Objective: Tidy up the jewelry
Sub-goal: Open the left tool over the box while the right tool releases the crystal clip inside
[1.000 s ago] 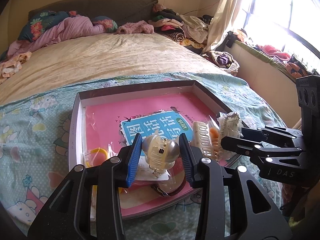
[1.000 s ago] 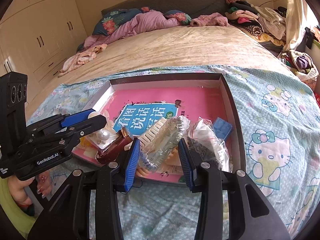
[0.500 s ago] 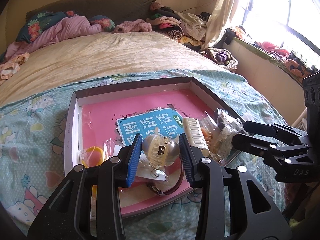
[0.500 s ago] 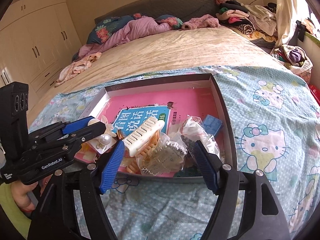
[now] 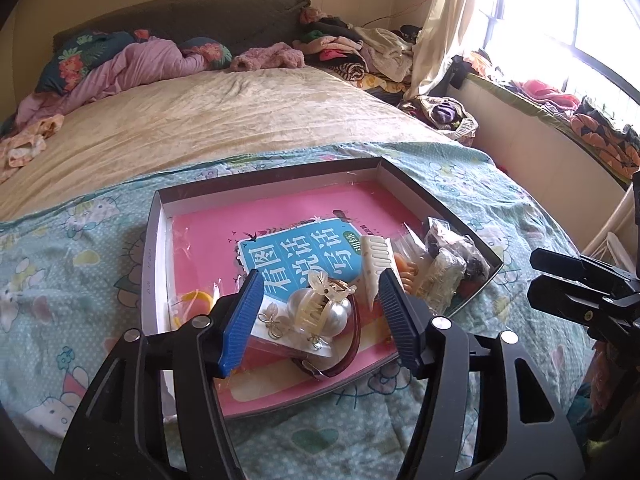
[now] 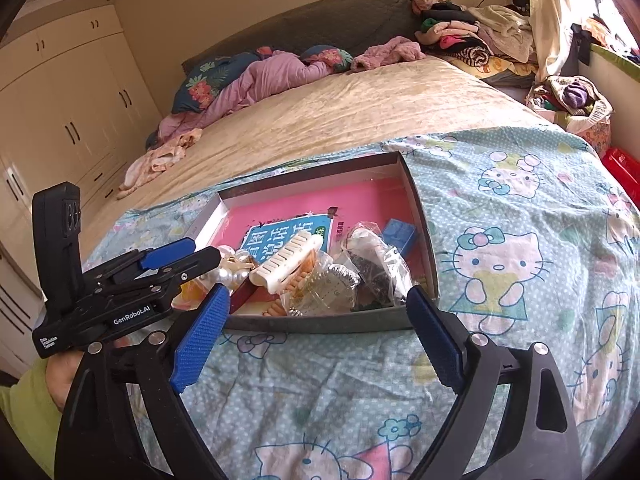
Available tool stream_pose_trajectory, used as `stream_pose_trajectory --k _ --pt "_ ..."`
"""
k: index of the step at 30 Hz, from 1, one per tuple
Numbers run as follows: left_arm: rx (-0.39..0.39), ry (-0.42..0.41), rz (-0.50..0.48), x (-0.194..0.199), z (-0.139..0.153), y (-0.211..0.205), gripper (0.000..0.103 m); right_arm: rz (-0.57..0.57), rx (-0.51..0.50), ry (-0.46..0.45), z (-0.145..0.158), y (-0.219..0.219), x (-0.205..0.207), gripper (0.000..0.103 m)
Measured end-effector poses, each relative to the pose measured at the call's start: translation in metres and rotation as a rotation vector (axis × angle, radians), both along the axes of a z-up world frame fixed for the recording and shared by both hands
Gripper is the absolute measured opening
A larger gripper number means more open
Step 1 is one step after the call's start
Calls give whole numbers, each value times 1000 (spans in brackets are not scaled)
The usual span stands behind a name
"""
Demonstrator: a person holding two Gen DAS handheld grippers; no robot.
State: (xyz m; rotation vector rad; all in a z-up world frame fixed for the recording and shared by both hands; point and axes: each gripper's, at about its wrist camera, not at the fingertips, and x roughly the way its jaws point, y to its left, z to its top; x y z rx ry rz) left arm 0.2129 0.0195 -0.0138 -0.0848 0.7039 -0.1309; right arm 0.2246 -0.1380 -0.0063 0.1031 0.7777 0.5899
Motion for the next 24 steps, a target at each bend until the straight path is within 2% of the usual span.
stream_pose_trajectory --k 3,6,8,11,14,24 --pt "5 -6 6 -7 7 0 60 -2 1 -11 6 -4 -8 91" --pt "8 -16 22 -15 16 0 72 -3 -4 -24 12 -7 -17 91" --pt "4 -16 35 -21 20 0 86 -8 -7 -35 16 -9 -23 91" --pt "0 -17 46 -31 26 0 93 -8 -7 -53 22 -12 -32 92" --pt "-8 -17 46 -42 32 -2 93 -13 -14 -79 30 -15 -41 99" --pt "-14 -30 61 -82 43 -12 93 11 -20 -146 45 -21 -79 99"
